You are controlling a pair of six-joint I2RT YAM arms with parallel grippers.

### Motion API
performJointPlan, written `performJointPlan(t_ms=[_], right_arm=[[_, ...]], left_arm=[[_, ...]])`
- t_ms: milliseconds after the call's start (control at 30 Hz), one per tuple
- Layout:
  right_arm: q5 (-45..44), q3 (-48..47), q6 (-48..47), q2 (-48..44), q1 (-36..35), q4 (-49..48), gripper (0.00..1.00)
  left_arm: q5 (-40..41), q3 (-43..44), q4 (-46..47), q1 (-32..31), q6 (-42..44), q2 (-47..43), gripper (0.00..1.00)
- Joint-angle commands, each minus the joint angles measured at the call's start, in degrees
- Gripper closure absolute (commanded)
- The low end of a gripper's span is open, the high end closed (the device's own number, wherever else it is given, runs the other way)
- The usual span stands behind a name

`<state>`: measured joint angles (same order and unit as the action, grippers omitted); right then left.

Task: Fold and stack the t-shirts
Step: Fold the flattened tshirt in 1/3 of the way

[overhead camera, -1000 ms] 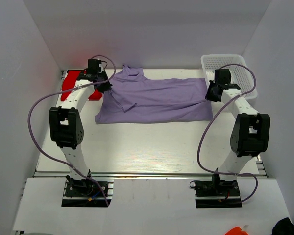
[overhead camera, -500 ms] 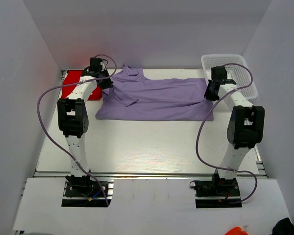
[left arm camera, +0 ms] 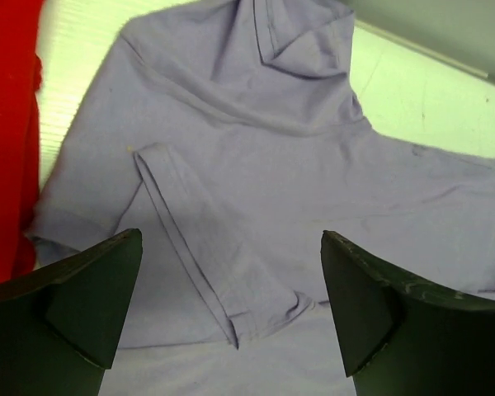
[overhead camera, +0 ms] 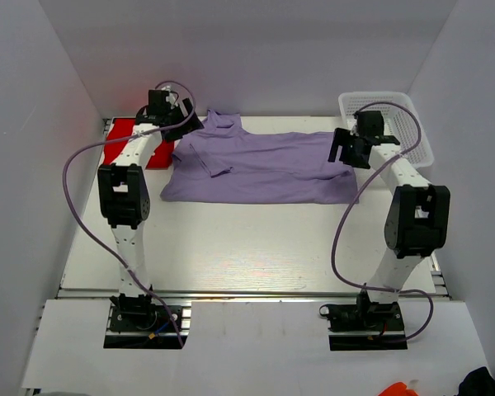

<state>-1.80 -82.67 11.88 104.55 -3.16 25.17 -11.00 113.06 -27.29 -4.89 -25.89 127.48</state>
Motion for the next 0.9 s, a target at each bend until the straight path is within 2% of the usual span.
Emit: performJointPlan(t_ms=[0, 67, 167, 300, 600, 767, 867], right_arm=[[7.5, 2.8, -4.0, -6.4, -0.7, -4.9, 0.1], [9.2, 4.1, -4.1, -7.7, -1.1, -5.3, 0.1], [10.7, 9.2, -3.0, -11.3, -2.1, -8.2, 0.1], [11.4, 14.4, -1.9, -11.9, -3.2, -9.8, 0.1], [3.5, 17.7, 0.5, -5.9, -4.0, -13.9, 0.1], [-3.5, 17.5, 2.9, 0.1, -3.5, -14.3, 0.1], [-5.3, 17.5, 5.7, 1.9, -3.1, -11.1, 0.1]], left_arm=[[-4.2, -7.7, 1.3, -0.2, 2.6, -8.6, 0.01], [-4.2, -10.2, 2.2, -0.8, 3.3, -12.2, 0.01], [-7.0, -24.0, 7.0, -1.4, 3.8, -19.4, 0.01], [-7.2, -34.6, 10.7, -1.4, 3.3, -23.6, 0.01], [-4.7, -40.7, 15.0, -0.1, 3.8, -19.6, 0.01], [-1.7, -38.1, 11.5, 0.4, 4.9, -15.2, 0.01], [0.2, -41.4, 10.0, 0.4, 4.9, -16.0, 0.01]])
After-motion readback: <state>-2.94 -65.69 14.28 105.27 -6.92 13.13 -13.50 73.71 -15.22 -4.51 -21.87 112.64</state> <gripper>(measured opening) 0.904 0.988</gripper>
